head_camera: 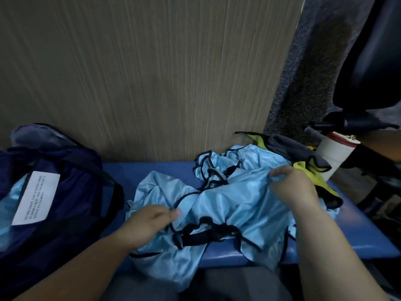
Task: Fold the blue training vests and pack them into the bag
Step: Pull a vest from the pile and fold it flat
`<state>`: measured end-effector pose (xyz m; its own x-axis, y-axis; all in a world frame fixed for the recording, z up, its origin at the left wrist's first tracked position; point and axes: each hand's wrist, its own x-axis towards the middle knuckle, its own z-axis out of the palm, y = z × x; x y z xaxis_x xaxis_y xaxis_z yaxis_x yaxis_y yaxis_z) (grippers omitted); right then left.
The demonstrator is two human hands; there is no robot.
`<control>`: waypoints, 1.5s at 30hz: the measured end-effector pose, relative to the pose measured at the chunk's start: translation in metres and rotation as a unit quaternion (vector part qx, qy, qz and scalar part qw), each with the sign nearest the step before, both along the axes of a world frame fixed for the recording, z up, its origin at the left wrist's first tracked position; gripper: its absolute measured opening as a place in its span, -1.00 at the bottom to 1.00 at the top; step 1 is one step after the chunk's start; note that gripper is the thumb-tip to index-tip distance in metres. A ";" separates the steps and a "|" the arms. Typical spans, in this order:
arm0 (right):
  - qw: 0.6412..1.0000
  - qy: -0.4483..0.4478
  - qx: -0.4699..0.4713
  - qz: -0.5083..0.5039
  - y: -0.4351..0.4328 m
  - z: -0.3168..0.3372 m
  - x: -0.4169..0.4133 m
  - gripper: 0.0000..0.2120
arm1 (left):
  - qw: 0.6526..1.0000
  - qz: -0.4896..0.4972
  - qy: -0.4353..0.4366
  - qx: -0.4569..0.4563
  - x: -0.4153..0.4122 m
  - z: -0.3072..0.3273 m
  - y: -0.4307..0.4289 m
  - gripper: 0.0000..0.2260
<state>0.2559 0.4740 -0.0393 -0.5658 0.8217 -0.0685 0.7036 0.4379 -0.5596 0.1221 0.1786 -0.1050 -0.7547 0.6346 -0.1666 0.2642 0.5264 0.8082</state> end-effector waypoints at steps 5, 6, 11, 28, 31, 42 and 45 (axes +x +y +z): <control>0.964 -0.075 0.254 0.013 -0.034 -0.009 -0.014 -0.79 | 0.981 0.107 0.134 -0.093 0.005 -0.004 0.014 -0.57; 0.959 -0.082 0.271 -0.002 -0.035 -0.010 -0.014 -0.78 | 0.972 0.096 0.171 -0.131 0.006 -0.005 0.015 -0.65; 0.947 0.069 0.305 -0.078 -0.029 0.004 -0.007 -0.86 | 0.941 0.027 0.248 -0.230 0.007 -0.016 0.015 -0.71; 0.933 0.219 -0.020 0.285 -0.091 -0.022 -0.036 -0.82 | 0.953 -0.001 -0.044 0.298 0.014 0.084 0.069 -0.82; 0.917 0.322 -0.177 0.153 -0.069 -0.010 -0.030 -0.87 | 0.962 -0.007 0.045 0.270 0.010 0.071 0.058 -0.56; 0.785 0.486 -0.384 -0.012 -0.013 0.021 -0.002 -0.80 | 0.970 0.015 0.181 -0.159 -0.008 -0.015 0.017 -0.52; 0.765 0.500 -0.405 -0.021 -0.005 0.022 0.003 -0.84 | 0.986 0.038 0.152 -0.056 -0.017 -0.006 0.025 -0.93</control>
